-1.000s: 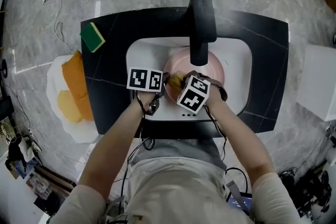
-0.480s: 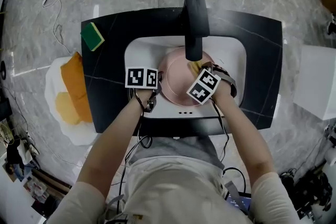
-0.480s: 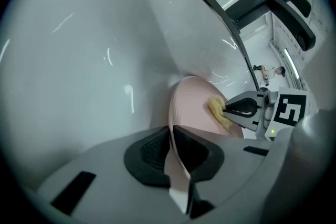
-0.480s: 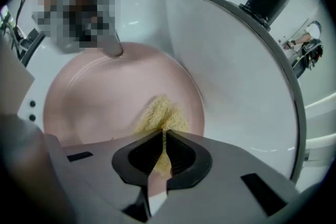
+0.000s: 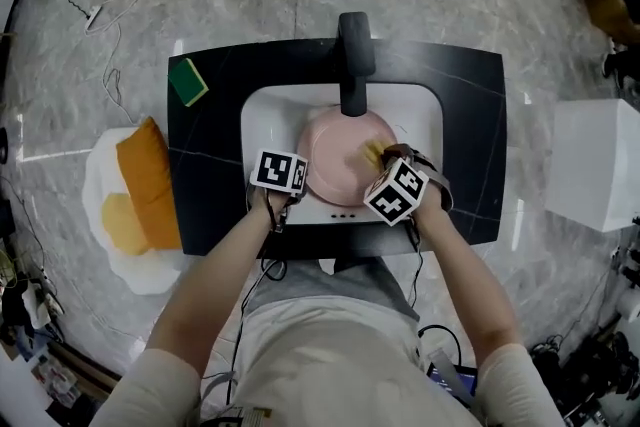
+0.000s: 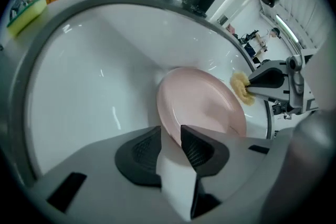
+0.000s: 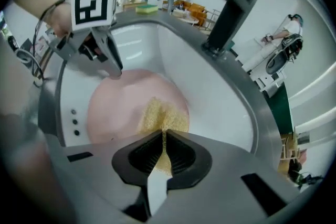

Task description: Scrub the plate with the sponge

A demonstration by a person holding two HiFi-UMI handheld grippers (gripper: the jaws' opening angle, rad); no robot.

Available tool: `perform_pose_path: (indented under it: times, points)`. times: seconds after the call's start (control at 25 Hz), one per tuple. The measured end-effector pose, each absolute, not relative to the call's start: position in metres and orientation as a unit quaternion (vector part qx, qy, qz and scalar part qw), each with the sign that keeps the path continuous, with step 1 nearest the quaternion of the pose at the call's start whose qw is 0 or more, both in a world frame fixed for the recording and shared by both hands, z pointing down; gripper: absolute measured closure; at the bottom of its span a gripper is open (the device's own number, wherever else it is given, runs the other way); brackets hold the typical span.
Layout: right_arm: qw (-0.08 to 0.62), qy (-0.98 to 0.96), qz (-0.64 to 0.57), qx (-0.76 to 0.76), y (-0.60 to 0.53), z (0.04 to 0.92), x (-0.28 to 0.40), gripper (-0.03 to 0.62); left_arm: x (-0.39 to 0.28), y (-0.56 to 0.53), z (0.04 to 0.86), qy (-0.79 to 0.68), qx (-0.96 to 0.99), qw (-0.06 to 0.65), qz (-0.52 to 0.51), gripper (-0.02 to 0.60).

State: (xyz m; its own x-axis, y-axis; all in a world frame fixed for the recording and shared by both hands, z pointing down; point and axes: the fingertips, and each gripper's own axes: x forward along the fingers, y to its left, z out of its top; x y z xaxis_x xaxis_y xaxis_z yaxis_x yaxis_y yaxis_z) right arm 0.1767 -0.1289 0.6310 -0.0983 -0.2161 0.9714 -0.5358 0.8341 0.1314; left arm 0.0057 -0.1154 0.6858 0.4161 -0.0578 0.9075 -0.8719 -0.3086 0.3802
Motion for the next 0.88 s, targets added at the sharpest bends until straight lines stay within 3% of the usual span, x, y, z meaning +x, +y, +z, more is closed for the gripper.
perform_pose_path:
  times: [0.36, 0.52, 0.88]
  points:
    - [0.482, -0.800, 0.125, 0.334, -0.133, 0.506, 0.149, 0.547, -0.013, -0.103, 0.613, -0.366, 0.722, 0.458, 0.367, 0.493]
    - [0.429, -0.819, 0.114, 0.364, -0.136, 0.454, 0.139, 0.547, -0.023, -0.115, 0.564, -0.407, 0.743, 0.422, 0.324, 0.529]
    - [0.323, -0.853, 0.087, 0.400, -0.132, 0.359, 0.110, 0.548, -0.024, -0.142, 0.446, -0.428, 0.808, 0.336, 0.226, 0.541]
